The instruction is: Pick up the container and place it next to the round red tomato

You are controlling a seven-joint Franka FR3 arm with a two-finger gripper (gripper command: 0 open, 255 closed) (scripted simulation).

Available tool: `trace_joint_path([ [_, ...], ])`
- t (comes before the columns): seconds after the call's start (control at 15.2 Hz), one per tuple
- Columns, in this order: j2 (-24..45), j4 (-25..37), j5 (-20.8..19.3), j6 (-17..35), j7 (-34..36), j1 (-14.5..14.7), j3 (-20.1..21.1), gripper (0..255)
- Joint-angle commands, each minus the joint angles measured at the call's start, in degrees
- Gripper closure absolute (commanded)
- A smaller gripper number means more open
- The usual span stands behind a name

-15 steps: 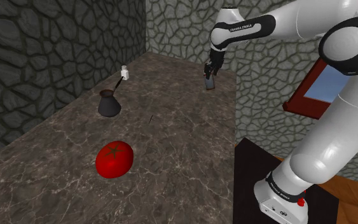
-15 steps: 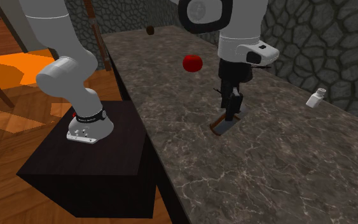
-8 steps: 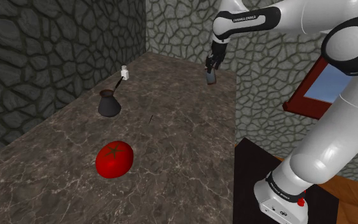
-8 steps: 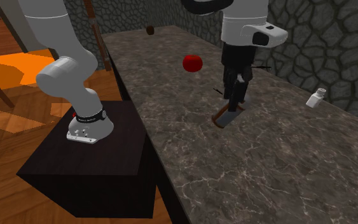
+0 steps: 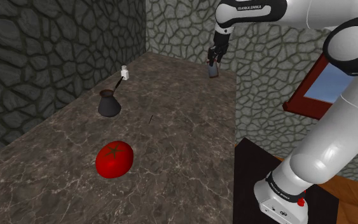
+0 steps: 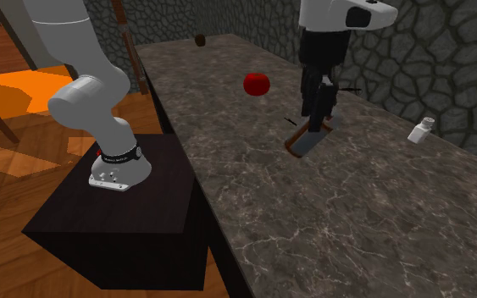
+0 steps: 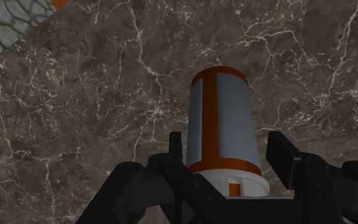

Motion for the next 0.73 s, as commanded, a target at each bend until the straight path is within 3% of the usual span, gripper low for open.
trace_joint_path([
  [0.0, -0.07, 0.70, 0.00, -0.77, -0.03, 0.02, 0.02, 255],
  [0.66, -11.19, -11.89, -1.63, -0.45, 12.97, 6.04, 6.52, 255],
])
